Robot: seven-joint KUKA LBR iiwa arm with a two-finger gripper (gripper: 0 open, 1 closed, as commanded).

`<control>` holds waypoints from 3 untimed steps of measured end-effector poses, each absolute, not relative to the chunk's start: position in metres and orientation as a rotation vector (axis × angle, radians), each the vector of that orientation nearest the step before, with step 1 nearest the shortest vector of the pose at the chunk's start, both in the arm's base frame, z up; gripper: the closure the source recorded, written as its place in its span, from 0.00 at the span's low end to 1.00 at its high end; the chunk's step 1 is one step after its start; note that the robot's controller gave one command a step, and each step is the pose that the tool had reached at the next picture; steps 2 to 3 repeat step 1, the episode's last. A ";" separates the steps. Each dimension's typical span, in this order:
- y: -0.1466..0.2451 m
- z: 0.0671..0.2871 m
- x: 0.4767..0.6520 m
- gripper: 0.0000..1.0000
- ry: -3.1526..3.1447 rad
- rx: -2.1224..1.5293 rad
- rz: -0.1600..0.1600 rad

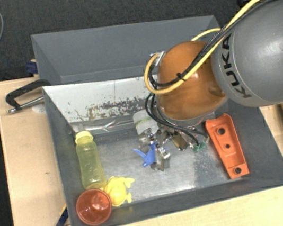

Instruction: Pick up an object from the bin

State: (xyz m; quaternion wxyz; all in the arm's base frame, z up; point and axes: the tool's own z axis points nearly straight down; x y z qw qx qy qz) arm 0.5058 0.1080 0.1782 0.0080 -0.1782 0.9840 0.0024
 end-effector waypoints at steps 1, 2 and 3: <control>0.110 0.220 0.510 1.00 3.079 -0.568 0.008; 0.110 0.220 0.510 1.00 3.079 -0.568 0.008; 0.110 0.220 0.510 1.00 3.079 -0.568 0.008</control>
Offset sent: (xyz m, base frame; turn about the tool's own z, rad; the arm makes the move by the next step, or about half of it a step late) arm 0.0284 -0.0193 -0.0906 0.0342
